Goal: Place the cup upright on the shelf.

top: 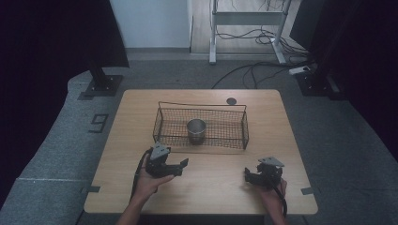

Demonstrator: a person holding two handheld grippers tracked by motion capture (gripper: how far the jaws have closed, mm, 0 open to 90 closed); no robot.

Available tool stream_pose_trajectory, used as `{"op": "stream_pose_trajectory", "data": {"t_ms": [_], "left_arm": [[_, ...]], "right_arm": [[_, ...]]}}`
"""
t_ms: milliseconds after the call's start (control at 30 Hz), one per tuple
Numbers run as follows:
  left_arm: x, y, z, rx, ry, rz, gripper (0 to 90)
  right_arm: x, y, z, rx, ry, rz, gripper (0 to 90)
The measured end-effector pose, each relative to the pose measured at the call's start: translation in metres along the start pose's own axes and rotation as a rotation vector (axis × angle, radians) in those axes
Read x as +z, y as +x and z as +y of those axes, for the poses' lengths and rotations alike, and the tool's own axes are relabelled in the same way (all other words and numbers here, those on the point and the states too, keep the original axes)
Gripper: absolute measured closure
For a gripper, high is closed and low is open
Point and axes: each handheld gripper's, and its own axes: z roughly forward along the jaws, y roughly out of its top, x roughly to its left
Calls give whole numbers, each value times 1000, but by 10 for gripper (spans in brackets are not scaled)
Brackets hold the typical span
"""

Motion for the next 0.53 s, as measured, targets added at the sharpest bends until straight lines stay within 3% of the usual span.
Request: {"op": "stream_pose_trajectory", "data": {"t_ms": [233,300,533], "left_arm": [[2,11,-25,-38,29,21,143],[3,13,-29,-36,48,35,143],[3,15,-33,-47,46,34,144]], "right_arm": [[0,0,0,0,-1,-1,96],[0,0,0,1,-1,-1,96],[1,0,0,2,-2,-4,97]]}}
